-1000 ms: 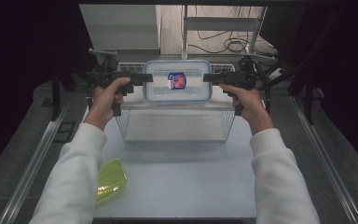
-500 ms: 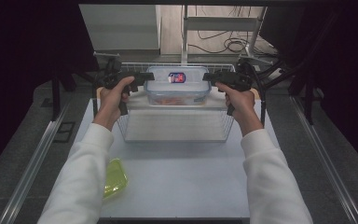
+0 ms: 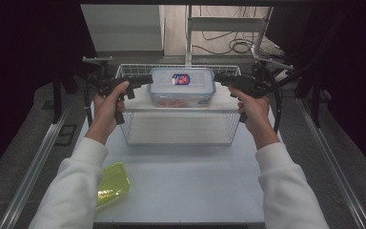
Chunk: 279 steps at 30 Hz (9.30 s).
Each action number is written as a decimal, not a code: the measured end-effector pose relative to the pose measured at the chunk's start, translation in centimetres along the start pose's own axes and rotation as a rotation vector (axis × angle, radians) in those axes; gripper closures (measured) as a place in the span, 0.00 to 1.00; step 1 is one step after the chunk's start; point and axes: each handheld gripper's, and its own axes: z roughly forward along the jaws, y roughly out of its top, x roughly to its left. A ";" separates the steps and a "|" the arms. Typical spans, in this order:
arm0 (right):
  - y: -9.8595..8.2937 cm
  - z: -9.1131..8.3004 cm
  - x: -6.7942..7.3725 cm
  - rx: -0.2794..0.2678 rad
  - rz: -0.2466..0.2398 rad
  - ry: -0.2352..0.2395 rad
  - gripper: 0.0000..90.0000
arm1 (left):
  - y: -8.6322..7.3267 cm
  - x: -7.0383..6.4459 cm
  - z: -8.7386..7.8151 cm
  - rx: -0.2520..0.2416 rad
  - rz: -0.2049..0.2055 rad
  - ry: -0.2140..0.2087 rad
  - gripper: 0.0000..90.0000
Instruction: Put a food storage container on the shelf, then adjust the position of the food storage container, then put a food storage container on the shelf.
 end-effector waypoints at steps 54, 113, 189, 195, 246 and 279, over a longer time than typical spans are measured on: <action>-17.9 -2.7 0.4 0.334 -0.435 0.091 0.78 | -19.7 -2.3 -3.4 0.267 0.244 -0.022 0.40; -23.1 -5.4 -3.3 0.388 -0.379 0.001 0.49 | -23.6 -3.2 -12.1 0.278 0.307 0.276 0.28; -23.1 -5.2 -3.9 0.405 -0.370 -0.015 0.47 | -21.6 8.3 -6.9 0.516 0.181 0.518 1.00; -23.1 -5.2 -3.9 0.405 -0.370 -0.015 0.46 | -21.1 7.5 -5.2 0.521 0.204 0.498 1.00; -23.1 -5.4 -4.5 0.398 -0.363 -0.033 0.45 | -20.7 4.8 -1.5 0.413 0.194 0.351 0.88; -21.5 -2.9 -5.0 0.344 -0.188 0.057 0.44 | -19.8 5.4 -4.0 0.260 -0.072 0.074 0.32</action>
